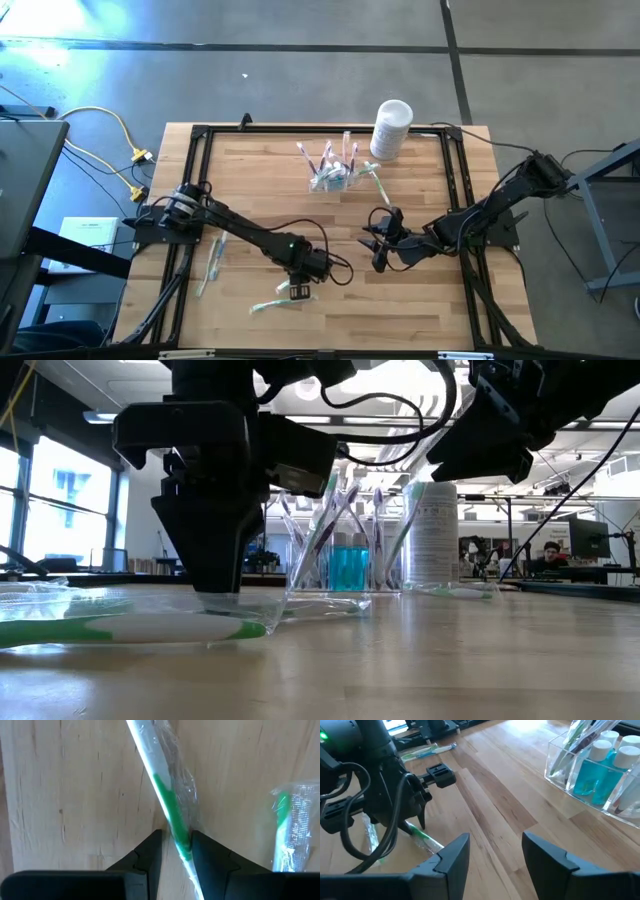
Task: Pick & Place toothbrushing station
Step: Put the green toothbrush into the transparent organizer
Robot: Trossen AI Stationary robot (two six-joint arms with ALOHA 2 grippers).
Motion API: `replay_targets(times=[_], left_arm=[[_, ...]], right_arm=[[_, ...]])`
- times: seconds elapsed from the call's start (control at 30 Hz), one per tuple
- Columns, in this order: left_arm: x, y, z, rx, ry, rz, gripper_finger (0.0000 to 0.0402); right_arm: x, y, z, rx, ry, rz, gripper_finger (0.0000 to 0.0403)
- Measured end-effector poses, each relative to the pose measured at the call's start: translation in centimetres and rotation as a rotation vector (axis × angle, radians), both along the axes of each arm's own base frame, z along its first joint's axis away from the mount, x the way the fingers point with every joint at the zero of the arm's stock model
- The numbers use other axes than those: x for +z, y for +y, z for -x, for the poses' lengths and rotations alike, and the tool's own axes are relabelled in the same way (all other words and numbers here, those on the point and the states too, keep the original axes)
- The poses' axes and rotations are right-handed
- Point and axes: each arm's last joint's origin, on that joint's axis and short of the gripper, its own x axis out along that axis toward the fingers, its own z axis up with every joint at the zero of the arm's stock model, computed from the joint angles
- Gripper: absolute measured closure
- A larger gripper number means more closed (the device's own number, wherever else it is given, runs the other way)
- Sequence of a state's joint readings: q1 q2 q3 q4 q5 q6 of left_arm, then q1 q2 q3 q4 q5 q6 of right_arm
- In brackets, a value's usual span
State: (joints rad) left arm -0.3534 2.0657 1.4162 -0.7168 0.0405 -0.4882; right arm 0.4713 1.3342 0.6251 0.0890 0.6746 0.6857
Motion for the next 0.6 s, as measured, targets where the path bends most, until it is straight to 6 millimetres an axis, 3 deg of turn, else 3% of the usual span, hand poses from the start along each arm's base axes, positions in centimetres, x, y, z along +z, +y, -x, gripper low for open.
replay_targets(times=[0.4,0.6], left_arm=[[-0.5,0.2,0.3,-0.052,0.034,-0.058,0.0306],[-0.5,0.3,0.5,-0.09,0.036,-0.094,0.0385]], right_arm=[[-1.8,0.2,-0.5,-0.016,0.061,0.022,0.023],[-2.1,0.3,-0.7,-0.019,0.068,0.02,0.023]])
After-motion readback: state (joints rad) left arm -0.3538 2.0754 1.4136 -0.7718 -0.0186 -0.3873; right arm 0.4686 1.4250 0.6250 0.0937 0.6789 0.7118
